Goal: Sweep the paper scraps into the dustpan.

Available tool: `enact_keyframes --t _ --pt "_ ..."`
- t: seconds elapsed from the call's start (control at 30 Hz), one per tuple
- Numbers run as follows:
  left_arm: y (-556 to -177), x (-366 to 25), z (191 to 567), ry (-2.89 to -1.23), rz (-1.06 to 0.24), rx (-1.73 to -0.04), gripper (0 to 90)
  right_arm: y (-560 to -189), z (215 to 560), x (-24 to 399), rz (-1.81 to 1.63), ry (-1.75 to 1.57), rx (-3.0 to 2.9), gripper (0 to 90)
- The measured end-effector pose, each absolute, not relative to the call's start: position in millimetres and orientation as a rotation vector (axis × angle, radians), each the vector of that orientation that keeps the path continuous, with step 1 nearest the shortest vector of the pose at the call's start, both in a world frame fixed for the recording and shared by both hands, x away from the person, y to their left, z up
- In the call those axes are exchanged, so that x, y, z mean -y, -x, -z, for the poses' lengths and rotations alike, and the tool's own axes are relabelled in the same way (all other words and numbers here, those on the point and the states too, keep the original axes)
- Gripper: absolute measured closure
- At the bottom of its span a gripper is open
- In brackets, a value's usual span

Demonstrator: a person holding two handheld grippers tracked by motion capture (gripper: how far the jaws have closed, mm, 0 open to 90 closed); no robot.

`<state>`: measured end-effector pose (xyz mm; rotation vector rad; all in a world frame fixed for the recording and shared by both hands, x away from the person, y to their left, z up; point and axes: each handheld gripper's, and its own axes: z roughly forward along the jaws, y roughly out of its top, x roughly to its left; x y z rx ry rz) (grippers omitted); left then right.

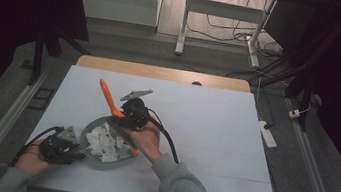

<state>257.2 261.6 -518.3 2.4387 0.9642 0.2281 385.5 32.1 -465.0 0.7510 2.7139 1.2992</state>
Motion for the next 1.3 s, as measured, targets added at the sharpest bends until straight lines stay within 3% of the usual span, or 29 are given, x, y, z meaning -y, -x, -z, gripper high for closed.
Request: enact_keyframes --t 0.17,0.37,0.87,1.3 --pt "-257.1 -261.9 518.6 -2.440 -0.225 -0.961 62.0 -389.2 490.3 -40.6 -1.125 -0.728 -2.694 70.0" --pt "-256.9 -262.7 518.8 -2.437 -0.224 -0.962 61.9 -398.8 490.3 -33.9 -1.107 -0.770 -2.623 69.9" --pt "-256.3 -263.5 520.9 -2.413 -0.243 -0.970 62.0 -402.9 455.6 16.3 -1.271 -0.865 -2.491 69.9" --pt "-255.6 -266.9 518.5 -2.359 -0.286 -1.006 62.1 -399.6 445.7 71.0 -1.284 -0.934 -2.430 69.9"
